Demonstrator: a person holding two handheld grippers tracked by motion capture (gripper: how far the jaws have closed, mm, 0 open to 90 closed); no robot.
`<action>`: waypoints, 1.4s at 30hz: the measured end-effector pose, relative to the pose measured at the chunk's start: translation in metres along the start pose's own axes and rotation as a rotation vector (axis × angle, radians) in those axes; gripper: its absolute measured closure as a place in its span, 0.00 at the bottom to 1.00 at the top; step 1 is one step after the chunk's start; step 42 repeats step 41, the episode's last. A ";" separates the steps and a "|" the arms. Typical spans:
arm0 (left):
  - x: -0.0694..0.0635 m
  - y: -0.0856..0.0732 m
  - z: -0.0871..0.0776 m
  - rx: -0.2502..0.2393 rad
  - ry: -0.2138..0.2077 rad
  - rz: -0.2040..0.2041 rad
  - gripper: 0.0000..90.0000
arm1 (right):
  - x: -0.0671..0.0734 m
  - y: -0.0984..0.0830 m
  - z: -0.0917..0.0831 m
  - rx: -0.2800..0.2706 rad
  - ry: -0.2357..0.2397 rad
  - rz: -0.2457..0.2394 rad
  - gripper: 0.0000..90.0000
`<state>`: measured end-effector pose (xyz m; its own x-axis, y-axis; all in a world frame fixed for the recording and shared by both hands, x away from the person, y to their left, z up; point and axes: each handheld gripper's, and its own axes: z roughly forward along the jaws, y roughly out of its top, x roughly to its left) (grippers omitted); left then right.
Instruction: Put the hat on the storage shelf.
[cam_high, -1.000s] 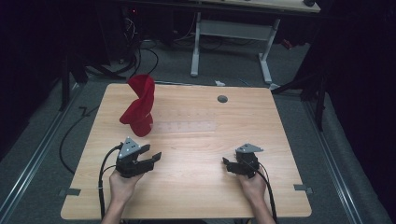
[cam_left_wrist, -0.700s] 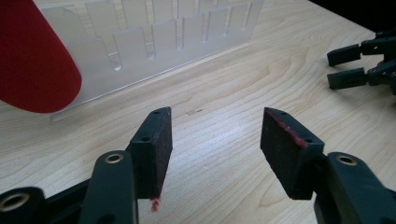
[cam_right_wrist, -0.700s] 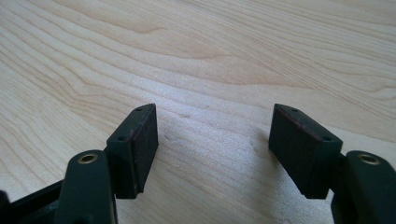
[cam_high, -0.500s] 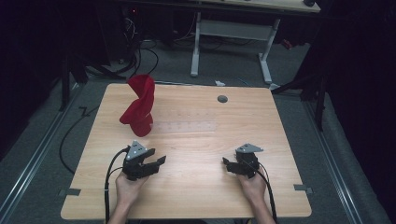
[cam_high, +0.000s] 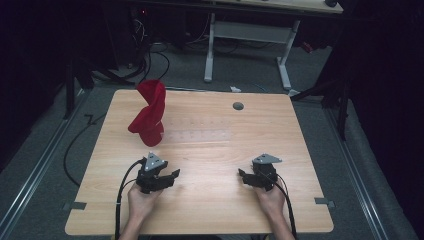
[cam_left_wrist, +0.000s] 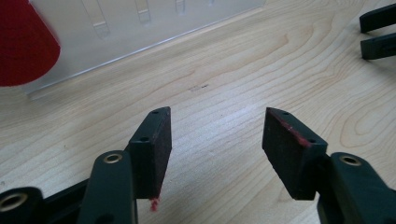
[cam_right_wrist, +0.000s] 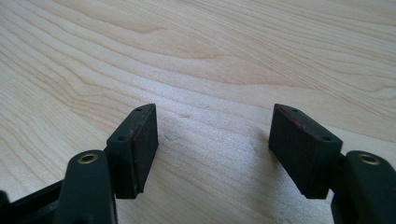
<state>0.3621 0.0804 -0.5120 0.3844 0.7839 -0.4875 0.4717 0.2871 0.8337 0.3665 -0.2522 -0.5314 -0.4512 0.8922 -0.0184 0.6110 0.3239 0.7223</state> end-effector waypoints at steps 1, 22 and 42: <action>0.000 0.000 0.001 -0.003 0.001 -0.004 0.47 | 0.000 0.000 0.000 0.000 0.000 0.001 0.37; 0.007 -0.010 0.019 0.026 0.069 0.024 0.45 | 0.000 0.000 0.000 0.000 0.000 0.000 0.37; 0.010 -0.027 0.026 0.059 0.059 0.085 0.33 | 0.000 0.000 0.000 0.000 0.001 0.000 0.37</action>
